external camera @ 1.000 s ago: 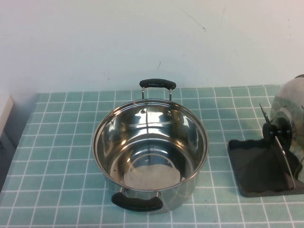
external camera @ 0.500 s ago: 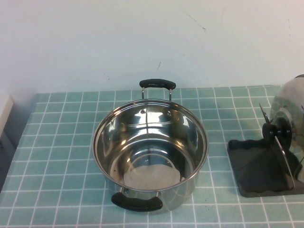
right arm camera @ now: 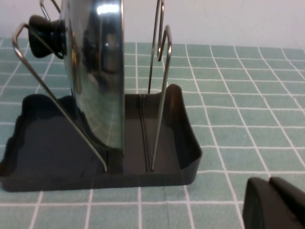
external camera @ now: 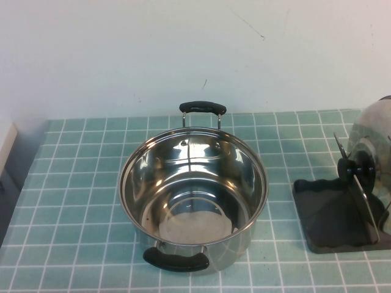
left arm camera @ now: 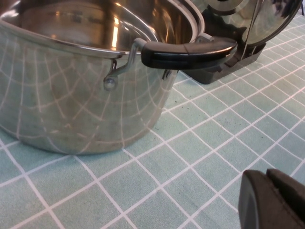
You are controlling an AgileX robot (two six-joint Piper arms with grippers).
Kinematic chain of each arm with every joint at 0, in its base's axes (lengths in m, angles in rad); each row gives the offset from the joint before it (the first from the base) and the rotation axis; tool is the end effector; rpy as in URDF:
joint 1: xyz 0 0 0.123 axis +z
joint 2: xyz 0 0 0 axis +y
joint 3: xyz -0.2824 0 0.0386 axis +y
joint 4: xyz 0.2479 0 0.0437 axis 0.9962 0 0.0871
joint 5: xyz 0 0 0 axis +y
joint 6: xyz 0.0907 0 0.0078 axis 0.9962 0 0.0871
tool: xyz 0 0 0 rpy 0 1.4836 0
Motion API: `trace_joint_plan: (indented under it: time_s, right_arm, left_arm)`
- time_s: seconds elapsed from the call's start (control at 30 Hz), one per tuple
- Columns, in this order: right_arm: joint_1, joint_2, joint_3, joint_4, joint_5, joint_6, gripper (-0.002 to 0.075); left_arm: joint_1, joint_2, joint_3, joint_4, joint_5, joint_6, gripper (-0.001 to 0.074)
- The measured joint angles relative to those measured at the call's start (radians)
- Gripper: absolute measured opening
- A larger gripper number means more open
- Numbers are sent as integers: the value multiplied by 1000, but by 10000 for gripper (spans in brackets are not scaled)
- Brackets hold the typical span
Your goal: Put pot lid on rack
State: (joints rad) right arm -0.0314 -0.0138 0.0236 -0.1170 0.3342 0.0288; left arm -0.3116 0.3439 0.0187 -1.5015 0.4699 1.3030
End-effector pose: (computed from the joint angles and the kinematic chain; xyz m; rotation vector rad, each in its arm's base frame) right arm 0.0533 -0.0052 0.1759 -0.0190 1.8267 -0.1148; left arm 0.0556 -0.0612 0.1827 0.4440 1.8699 -0.7806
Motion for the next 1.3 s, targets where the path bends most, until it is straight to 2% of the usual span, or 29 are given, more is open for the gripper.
trace_joint_plan:
  time_s: [0.07,0.33,1.17,1.3]
  right_arm:
    - [-1,0,0,0,2,18,-2]
    - [-1,0,0,-2,2,-119,-2]
    - [-1,0,0,14,3,-126,-2]
    - [-1,0,0,14,3,-126,-2]
  left_arm:
    - [0,0,0,0,0,0,-2]
    - [0,0,0,0,0,-5,-2]
    - [0,0,0,0,0,-3,-2]
    - [0,0,0,-29,-65,1,-2]
